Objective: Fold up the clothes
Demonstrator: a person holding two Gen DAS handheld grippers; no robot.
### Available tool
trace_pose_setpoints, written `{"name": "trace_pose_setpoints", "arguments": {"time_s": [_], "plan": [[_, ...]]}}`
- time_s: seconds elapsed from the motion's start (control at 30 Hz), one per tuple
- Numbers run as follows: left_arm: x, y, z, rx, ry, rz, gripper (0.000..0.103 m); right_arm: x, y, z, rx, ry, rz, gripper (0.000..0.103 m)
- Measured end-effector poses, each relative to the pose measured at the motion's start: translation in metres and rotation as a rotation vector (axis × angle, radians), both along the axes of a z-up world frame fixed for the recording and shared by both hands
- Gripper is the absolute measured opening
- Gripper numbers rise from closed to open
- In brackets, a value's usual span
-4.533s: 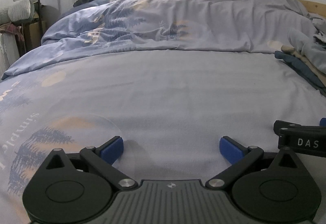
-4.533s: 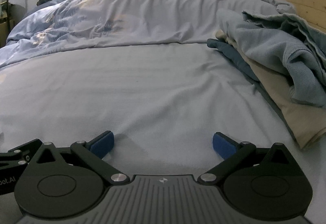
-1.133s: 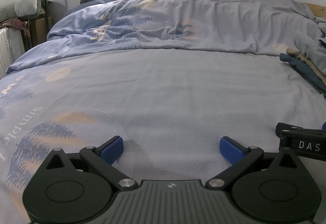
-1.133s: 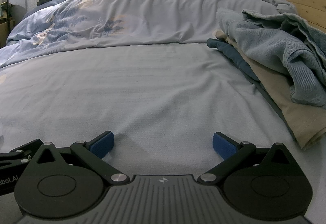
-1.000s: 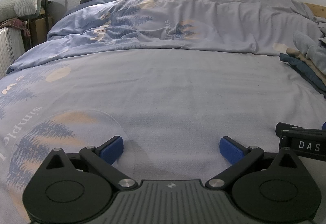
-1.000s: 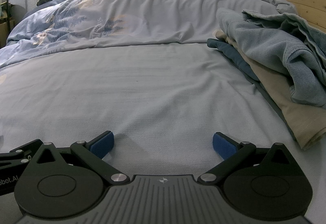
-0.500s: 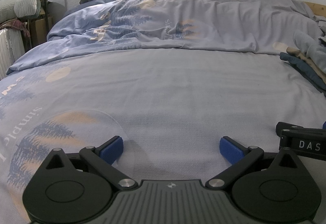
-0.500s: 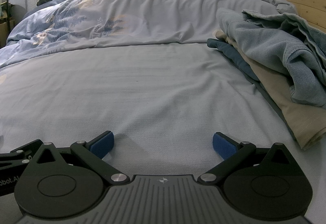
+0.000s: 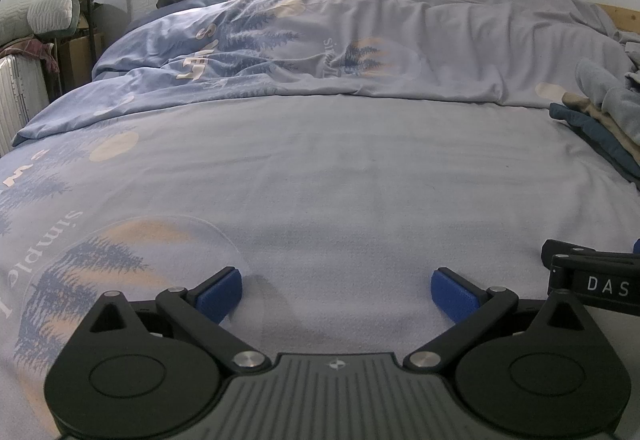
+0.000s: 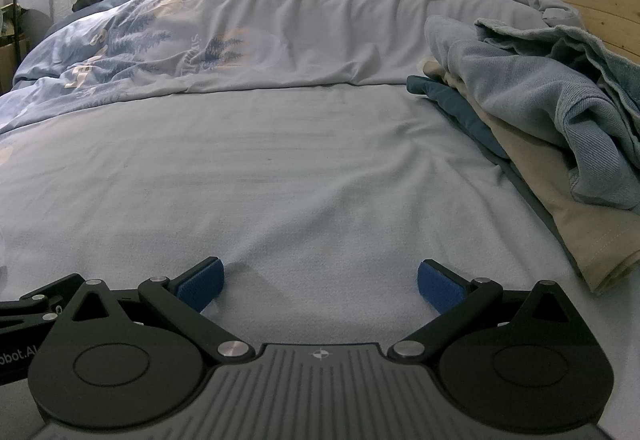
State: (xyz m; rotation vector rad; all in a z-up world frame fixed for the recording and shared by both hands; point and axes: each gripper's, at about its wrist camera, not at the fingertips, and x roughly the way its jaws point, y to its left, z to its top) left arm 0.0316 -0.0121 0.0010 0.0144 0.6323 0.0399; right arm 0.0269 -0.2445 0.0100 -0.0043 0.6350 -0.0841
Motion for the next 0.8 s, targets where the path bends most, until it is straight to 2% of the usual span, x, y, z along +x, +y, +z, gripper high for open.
{"name": "trace_pose_setpoints", "arguments": {"time_s": [0.8], "plan": [[0.0001, -0.0019, 0.0002, 0.003, -0.002, 0.0, 0.103, 0.0001, 0.0, 0.0001, 0.0, 0.0, 0.0, 0.103]]}}
